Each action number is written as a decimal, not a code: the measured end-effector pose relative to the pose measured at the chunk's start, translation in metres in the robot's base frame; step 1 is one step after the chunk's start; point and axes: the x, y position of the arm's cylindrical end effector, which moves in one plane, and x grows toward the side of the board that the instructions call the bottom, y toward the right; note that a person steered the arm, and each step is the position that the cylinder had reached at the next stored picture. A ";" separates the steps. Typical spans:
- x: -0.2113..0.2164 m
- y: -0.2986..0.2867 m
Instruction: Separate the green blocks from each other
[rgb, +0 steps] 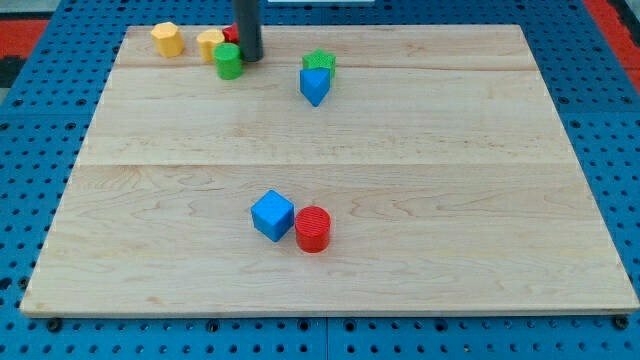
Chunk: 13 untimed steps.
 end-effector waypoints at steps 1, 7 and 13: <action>-0.005 0.004; 0.033 0.175; 0.097 0.217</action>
